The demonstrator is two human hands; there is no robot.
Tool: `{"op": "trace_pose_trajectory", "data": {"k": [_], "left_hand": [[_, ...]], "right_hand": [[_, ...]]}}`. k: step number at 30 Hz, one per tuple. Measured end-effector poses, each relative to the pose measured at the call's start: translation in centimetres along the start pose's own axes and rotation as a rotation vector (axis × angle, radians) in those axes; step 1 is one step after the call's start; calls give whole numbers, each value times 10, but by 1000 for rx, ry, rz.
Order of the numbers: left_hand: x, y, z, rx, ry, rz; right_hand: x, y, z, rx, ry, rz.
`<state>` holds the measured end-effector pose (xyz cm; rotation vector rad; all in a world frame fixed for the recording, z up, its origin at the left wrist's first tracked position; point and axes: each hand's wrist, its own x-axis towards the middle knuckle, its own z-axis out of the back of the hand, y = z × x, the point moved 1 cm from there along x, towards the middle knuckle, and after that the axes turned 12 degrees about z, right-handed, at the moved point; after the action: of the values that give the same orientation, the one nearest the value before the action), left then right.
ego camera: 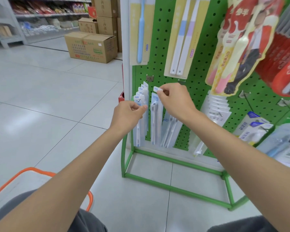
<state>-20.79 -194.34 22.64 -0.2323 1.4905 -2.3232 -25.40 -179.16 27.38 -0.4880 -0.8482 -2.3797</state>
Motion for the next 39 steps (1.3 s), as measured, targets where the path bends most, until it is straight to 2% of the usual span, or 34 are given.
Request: {"op": "trace_pose_trajectory", "data": {"k": [6,12,23,32,39], "left_hand": [[18,-2,-3,38,-56,-48],[23,1,-4,54,-83,-78],[28,4,-5,14,-74,-101],[29,5,-4,0,-59,-115],[29,5,-3,-22,-38,-107]], "right_hand": [[45,-16,-24,-232,145,-68],[74,-34,-32,-368,193,-135],[87,-41,-44,-150,201,-155],[91,-36,-46,-78,133,-167],[94,-36,-52,-60,159,-142]]}}
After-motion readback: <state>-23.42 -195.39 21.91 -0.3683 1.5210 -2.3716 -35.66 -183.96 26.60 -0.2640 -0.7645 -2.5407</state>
